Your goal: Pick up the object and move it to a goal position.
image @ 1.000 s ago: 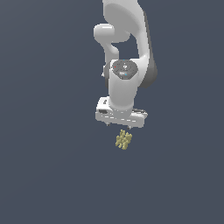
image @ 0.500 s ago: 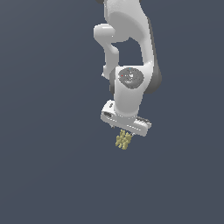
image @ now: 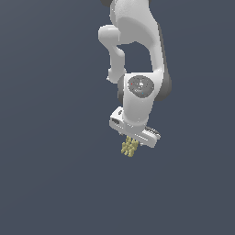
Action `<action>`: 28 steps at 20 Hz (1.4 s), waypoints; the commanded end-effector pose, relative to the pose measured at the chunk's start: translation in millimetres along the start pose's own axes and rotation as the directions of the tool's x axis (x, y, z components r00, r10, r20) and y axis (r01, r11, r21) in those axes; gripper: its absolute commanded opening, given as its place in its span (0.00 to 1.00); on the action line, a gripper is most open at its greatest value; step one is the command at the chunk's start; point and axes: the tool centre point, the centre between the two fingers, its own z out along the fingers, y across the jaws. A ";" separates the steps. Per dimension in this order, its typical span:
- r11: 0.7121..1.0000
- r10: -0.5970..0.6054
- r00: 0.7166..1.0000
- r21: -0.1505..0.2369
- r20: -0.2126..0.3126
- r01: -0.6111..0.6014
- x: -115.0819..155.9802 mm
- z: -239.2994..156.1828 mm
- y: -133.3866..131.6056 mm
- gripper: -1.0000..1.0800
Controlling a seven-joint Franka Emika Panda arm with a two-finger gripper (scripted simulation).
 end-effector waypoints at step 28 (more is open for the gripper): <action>1.000 0.016 1.000 0.000 0.000 -0.016 0.0 51.2 -1.4 0.00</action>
